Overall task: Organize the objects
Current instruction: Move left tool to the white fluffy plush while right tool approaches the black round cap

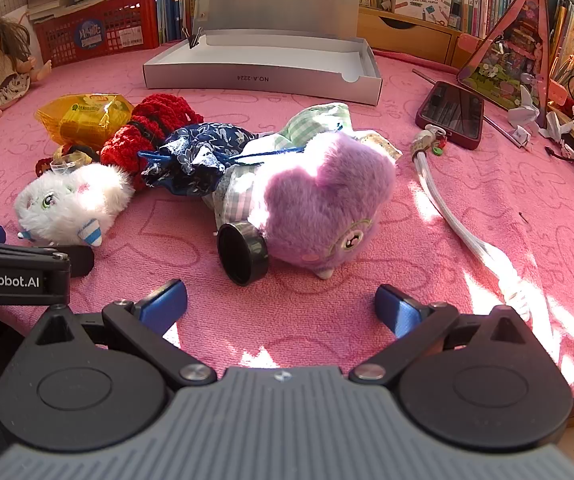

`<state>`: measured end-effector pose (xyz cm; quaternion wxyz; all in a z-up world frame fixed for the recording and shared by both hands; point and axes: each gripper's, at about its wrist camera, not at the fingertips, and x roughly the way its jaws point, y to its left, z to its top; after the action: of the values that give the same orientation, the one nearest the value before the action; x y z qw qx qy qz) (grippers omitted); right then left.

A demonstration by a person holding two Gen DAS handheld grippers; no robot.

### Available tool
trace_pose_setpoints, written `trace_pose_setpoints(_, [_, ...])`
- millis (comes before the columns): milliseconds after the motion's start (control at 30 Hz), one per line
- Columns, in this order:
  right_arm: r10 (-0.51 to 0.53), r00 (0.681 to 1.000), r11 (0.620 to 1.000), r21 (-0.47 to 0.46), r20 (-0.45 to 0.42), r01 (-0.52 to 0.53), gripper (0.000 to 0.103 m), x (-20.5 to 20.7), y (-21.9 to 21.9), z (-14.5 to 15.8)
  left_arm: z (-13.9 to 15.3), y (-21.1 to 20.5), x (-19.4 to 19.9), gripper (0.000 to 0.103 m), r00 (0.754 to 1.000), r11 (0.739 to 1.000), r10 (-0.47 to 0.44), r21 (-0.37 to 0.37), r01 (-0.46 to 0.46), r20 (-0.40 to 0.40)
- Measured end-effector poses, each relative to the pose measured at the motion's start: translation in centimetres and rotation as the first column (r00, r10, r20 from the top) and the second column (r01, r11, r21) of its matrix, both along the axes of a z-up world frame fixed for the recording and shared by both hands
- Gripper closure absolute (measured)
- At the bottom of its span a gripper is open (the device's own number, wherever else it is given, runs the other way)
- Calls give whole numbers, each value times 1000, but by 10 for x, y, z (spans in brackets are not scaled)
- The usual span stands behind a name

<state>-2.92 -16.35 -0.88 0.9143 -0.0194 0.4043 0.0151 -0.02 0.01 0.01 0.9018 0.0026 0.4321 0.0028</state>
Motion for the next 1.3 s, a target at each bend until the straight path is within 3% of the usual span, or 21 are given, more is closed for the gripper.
trace_pose_setpoints(1300, [-22, 999, 1000, 10, 27, 22, 0, -4, 2, -1, -2, 3, -8, 0, 998, 1000, -18, 3, 18, 53])
